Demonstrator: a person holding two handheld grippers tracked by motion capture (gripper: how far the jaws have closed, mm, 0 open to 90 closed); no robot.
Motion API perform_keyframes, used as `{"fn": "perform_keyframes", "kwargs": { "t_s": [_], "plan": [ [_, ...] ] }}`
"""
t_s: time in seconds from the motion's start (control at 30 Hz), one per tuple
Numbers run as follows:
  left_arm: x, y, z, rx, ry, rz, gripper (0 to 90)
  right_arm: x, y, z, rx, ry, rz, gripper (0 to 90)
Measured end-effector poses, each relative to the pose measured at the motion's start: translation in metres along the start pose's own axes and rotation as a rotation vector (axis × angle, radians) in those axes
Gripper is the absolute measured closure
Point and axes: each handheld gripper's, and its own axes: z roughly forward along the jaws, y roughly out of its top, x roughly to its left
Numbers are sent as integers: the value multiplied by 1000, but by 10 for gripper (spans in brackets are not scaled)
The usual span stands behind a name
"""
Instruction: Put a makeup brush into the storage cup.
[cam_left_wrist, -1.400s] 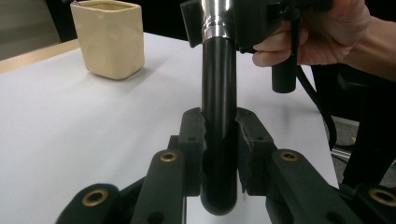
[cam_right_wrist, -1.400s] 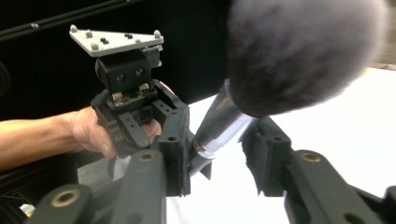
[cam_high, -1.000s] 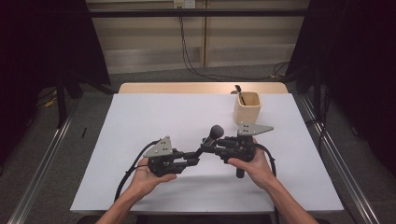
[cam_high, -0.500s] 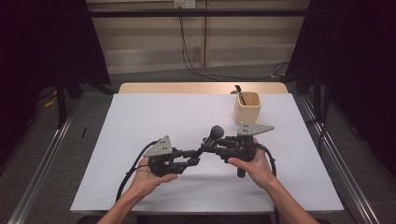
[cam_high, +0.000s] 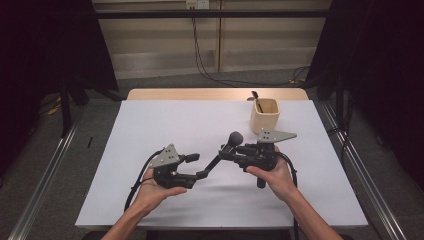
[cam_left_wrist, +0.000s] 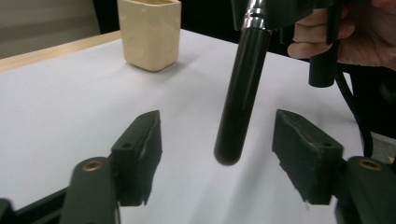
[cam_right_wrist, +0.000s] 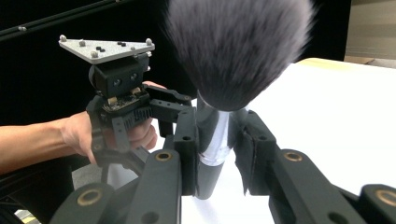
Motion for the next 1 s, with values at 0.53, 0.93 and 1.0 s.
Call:
{"fn": "perform_keyframes", "kwargs": {
  "t_s": [0.53,0.93,1.0],
  "plan": [
    [11,-4,-33,-13,142,-58,48,-1,3,-10,64,-32,-23,719],
    [16,-14,-65,-29,225,-58,25,-9,8,-26,114,-102,-19,719],
    [17,-17,-72,-29,241,-71,26,-9,8,-28,133,-116,-21,719]
  ]
}}
